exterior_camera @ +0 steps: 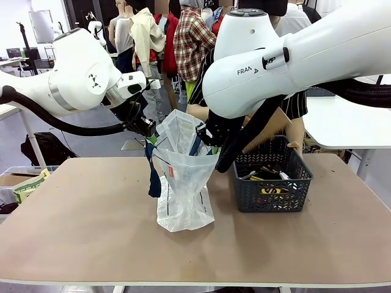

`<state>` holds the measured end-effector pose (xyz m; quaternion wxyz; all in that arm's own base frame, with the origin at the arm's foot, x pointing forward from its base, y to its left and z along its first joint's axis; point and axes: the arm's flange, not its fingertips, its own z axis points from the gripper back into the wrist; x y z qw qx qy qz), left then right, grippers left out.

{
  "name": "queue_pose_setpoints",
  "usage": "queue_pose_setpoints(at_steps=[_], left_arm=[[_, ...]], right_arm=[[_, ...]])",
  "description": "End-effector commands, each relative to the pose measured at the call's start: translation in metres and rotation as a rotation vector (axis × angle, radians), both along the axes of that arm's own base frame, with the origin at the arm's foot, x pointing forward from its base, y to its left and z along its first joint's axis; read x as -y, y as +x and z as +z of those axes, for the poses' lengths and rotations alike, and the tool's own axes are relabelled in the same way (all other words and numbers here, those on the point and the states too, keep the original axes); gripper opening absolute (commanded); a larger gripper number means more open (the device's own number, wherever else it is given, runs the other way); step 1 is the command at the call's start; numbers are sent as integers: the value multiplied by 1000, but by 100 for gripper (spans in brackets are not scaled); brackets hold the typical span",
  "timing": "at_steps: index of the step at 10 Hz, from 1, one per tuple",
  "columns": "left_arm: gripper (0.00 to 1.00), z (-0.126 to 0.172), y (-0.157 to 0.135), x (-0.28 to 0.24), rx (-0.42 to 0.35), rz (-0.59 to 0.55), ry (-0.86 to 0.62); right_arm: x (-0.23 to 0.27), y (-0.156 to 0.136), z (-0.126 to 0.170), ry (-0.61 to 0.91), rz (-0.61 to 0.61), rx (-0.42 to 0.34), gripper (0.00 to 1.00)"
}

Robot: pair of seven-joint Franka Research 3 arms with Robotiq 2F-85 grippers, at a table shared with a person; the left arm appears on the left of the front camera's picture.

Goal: Transfer purchased items from the store into the shopping bag.
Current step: Move the Reusable shopping bag to the right side of the table.

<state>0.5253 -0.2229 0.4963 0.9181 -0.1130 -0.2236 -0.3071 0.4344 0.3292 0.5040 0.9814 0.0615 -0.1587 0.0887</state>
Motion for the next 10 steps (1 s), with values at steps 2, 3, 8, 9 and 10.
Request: queue_pose_setpoints(at_steps=[2, 3, 8, 9, 10], left_arm=[[0, 2, 0, 0, -2, 0, 5], [0, 2, 0, 0, -2, 0, 5], [0, 2, 0, 0, -2, 0, 5], [0, 2, 0, 0, -2, 0, 5], [0, 2, 0, 0, -2, 0, 5]], right_arm=[[2, -1, 1, 5, -2, -1, 0], [2, -1, 1, 5, -2, -1, 0], [2, -1, 1, 5, -2, -1, 0], [2, -1, 1, 5, -2, -1, 0], [2, -1, 1, 5, -2, -1, 0]])
